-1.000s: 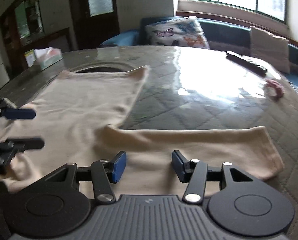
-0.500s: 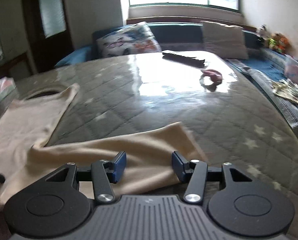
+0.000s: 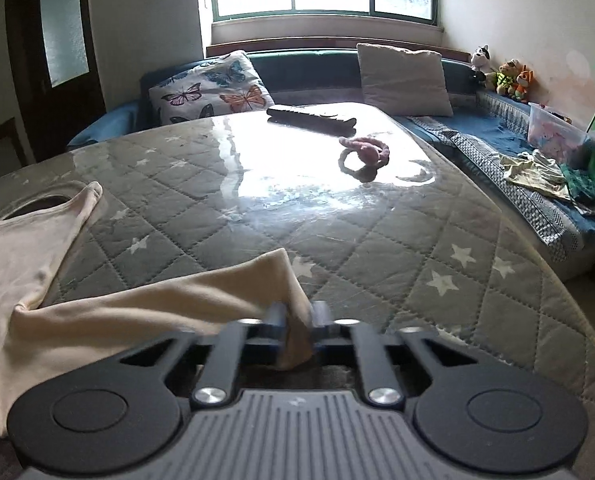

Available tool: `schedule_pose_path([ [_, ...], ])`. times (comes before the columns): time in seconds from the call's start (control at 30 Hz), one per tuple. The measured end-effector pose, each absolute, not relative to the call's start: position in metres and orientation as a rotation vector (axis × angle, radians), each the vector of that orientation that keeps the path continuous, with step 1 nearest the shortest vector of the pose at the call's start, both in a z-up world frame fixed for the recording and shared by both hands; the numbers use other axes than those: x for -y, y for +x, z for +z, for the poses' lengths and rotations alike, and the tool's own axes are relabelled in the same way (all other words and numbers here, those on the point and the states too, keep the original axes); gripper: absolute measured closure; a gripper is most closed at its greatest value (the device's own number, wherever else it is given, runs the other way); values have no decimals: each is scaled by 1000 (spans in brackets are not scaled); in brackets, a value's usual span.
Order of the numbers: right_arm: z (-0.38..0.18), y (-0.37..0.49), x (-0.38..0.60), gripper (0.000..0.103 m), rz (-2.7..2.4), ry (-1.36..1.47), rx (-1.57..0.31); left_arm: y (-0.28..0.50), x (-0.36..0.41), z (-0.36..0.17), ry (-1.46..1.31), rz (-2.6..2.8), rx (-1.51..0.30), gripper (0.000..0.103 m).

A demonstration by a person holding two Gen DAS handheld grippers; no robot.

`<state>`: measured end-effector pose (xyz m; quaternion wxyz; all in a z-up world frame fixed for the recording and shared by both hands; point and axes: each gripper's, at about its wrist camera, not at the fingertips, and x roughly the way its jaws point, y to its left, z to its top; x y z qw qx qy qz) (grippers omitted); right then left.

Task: Fold clothes
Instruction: 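Close the right tool on the sleeve cuff nearest it, then carry the sleeve across the sweatshirt body with the right tool and release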

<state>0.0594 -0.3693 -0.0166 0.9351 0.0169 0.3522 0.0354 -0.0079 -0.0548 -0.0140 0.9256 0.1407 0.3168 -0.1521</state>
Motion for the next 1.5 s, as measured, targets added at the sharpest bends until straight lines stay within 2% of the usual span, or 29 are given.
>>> schedule_pose_path([
  [0.33,-13,45,376,97,43,71,-721,2,69,-20,300,-324,-672,39],
  [0.73,99,11,324,97,374,173,-593,-13,32,-8,242,-250,-634,39],
  [0.93,125,8,258,97,583,141,-599,-35,-12,0,203,-153,-610,39],
  [1.17,123,12,164,97,758,32,-634,-57,-51,-6,149,-63,-620,39],
  [1.43,88,7,93,97,865,-66,-731,-71,-75,-9,111,-12,-635,39],
  [1.5,80,5,87,94,876,-71,-748,-73,-77,-9,110,-6,-635,39],
])
